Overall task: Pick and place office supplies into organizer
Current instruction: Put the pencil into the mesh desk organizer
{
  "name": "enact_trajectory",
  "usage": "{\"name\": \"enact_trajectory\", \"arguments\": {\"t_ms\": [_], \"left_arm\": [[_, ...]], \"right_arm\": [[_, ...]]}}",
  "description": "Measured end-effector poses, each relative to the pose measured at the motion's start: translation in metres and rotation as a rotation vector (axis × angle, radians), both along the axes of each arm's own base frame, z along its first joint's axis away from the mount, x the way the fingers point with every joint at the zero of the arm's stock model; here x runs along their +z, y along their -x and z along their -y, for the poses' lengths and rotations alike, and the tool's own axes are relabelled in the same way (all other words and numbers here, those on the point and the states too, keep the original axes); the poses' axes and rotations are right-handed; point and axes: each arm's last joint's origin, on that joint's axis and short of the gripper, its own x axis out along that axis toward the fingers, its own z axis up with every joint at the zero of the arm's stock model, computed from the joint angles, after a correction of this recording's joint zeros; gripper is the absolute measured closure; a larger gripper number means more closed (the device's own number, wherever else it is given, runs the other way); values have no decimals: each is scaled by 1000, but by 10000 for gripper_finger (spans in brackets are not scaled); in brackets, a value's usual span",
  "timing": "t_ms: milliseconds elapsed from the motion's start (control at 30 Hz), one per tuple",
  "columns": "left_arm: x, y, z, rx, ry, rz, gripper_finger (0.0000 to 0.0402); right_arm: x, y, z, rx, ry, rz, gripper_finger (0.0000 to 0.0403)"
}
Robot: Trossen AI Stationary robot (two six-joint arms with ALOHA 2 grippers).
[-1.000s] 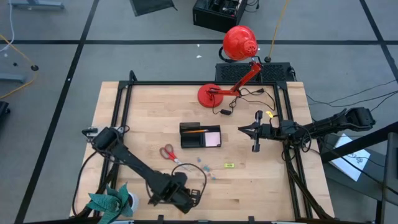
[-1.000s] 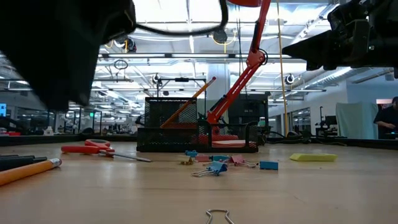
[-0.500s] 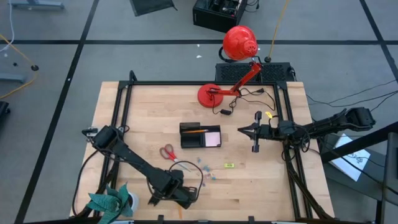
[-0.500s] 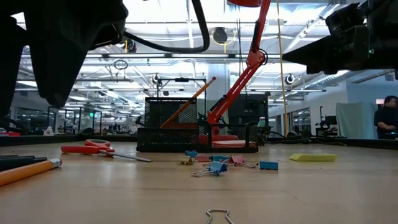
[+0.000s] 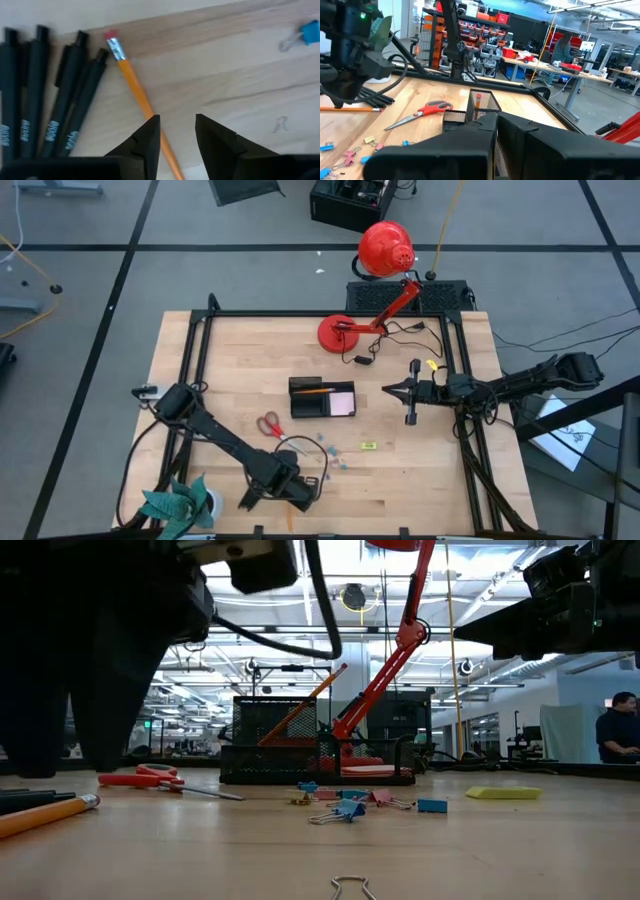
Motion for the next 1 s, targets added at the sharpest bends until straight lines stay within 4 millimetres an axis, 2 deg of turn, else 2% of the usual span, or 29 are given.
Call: {"name": "enact_trajectory", "arguments": {"t_ms": [333, 1000], "left_arm": [[-13, 0, -1, -12, -8, -65, 275], [-18, 4, -8, -8, -52, -117, 275]], "right_arm": [[0, 0, 0, 0, 0, -1, 394], [0, 0, 0, 0, 1, -2, 394]]}}
